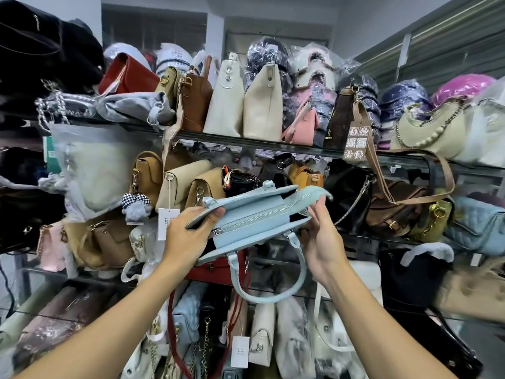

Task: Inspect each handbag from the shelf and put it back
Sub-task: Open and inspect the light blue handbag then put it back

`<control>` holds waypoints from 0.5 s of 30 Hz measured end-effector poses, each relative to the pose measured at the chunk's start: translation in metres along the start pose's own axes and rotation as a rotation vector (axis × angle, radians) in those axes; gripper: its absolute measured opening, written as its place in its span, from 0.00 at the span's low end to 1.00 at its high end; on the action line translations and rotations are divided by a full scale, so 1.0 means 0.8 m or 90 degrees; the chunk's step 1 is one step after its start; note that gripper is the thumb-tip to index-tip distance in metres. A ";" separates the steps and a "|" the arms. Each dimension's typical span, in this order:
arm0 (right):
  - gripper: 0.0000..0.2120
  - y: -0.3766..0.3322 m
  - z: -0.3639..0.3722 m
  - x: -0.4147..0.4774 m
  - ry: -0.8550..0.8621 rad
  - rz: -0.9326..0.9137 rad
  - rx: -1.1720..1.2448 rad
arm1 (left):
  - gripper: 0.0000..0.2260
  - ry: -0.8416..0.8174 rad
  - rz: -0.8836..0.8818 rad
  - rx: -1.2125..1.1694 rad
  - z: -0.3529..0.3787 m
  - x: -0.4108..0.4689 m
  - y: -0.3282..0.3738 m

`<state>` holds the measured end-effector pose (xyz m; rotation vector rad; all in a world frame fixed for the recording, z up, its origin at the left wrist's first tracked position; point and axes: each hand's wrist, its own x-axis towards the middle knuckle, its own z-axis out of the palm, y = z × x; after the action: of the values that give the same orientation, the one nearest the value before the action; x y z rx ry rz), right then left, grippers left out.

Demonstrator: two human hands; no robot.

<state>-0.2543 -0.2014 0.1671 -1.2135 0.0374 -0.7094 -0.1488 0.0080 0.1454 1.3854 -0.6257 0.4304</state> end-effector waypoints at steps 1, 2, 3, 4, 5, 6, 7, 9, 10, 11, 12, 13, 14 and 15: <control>0.23 -0.002 0.005 -0.002 -0.003 -0.007 -0.018 | 0.06 -0.002 0.009 0.025 -0.001 0.000 -0.003; 0.25 -0.003 0.010 -0.004 -0.003 -0.009 -0.038 | 0.08 -0.002 0.015 0.046 -0.002 -0.001 -0.006; 0.28 -0.001 0.011 -0.003 -0.011 -0.009 -0.059 | 0.10 0.002 0.009 0.054 -0.002 -0.003 -0.007; 0.30 -0.001 0.013 -0.004 -0.020 -0.007 -0.082 | 0.10 0.005 -0.003 0.057 -0.001 -0.004 -0.007; 0.30 -0.001 0.014 -0.005 -0.020 -0.013 -0.106 | 0.10 0.008 -0.019 0.053 -0.001 -0.005 -0.007; 0.26 0.000 0.016 -0.007 -0.019 -0.024 -0.118 | 0.10 0.017 -0.045 0.049 -0.001 -0.007 -0.007; 0.22 0.003 0.015 -0.007 -0.017 -0.035 -0.123 | 0.10 0.026 -0.067 0.040 -0.001 -0.008 -0.007; 0.18 0.006 0.014 -0.007 0.013 -0.029 -0.138 | 0.09 0.029 -0.094 0.020 -0.001 -0.009 -0.011; 0.19 0.007 0.014 -0.006 0.029 -0.018 -0.138 | 0.09 0.024 -0.101 0.009 -0.001 -0.010 -0.012; 0.20 0.008 0.012 -0.005 0.042 -0.010 -0.138 | 0.08 0.014 -0.108 -0.001 -0.001 -0.012 -0.010; 0.21 0.008 0.012 -0.004 0.050 0.004 -0.137 | 0.08 0.005 -0.118 -0.015 -0.002 -0.014 -0.008; 0.22 0.007 0.011 -0.003 0.055 0.019 -0.132 | 0.09 -0.002 -0.128 -0.026 -0.004 -0.015 -0.010; 0.22 0.007 0.009 0.000 0.061 0.032 -0.118 | 0.10 -0.009 -0.138 -0.035 -0.006 -0.016 -0.011; 0.22 0.006 0.007 0.001 0.068 0.043 -0.103 | 0.11 -0.017 -0.143 -0.037 -0.008 -0.017 -0.010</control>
<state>-0.2489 -0.1968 0.1651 -1.3207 0.2266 -0.7227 -0.1531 0.0144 0.1299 1.3904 -0.4934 0.2123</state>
